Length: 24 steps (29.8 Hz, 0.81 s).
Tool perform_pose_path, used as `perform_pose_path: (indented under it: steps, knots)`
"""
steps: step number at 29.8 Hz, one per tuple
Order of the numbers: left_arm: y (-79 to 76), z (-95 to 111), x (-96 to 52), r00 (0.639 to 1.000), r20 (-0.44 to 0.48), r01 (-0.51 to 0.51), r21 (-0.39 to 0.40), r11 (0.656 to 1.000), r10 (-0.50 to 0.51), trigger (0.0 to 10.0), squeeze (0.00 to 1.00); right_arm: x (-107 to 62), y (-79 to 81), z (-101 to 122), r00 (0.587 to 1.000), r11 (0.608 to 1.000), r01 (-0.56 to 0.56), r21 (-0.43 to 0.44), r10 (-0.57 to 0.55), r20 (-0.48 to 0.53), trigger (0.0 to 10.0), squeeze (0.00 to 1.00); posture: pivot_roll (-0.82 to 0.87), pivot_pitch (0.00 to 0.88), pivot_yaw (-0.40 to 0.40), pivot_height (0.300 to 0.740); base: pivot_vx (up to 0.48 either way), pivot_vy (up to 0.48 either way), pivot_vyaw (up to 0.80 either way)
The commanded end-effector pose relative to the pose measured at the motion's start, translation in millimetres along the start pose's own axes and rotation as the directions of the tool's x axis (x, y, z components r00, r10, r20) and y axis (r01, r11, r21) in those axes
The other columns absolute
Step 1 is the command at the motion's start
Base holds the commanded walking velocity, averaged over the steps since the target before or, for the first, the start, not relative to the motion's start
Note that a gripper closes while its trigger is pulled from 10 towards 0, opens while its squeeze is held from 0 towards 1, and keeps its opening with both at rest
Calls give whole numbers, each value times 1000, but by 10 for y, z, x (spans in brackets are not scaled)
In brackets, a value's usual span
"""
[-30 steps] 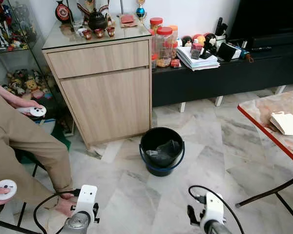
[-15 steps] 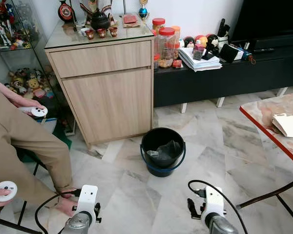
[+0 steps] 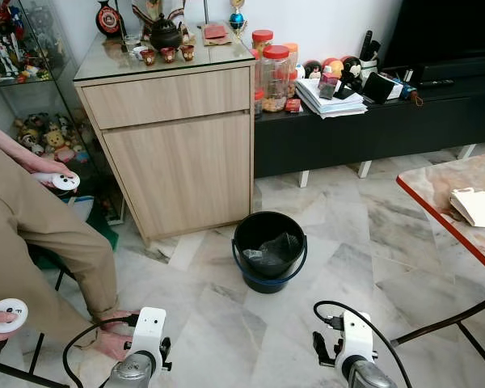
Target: Picking trash to rubbish bin
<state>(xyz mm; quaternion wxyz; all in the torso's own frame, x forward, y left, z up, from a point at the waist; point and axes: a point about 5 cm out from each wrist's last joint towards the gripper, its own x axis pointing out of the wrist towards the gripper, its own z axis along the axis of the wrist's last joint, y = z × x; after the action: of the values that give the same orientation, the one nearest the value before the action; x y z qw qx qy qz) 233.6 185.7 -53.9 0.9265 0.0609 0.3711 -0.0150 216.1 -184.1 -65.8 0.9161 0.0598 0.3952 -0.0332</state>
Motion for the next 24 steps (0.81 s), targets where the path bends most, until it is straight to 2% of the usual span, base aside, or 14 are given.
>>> perform_pose_path:
  steps: [1, 12, 20, 24]
  knots:
    - [41, -11, -4, 1000, -9, -4, 10, 1000, 4, 10000, 0, -5, -9, -13, 1000, 1000, 3, 4, -3, 3, 10000, 0, 17, 0, 16, 740, 0, 0, 0]
    - [54, -55, -15, 1000, -22, -8, 4, 1000, 8, 10000, 0, 3, 31, -1, 1000, 1000, -6, 1, 6, 0, 10000, 0, -2, 0, 15, 740, 0, 0, 0]
    - [-149, -23, 5, 999, -18, 38, -11, 999, -38, 10000, 0, -13, -122, 31, 1000, 1000, 20, -12, -20, 11, 10000, 0, -22, 0, -8, 740, 0, 0, 0]
    - [-252, -80, -6, 998, -35, 56, -16, 998, -57, 10000, 0, -25, -206, 46, 999, 999, 38, -13, -38, 16, 10000, 0, -50, 0, -28, 740, 0, 0, 0]
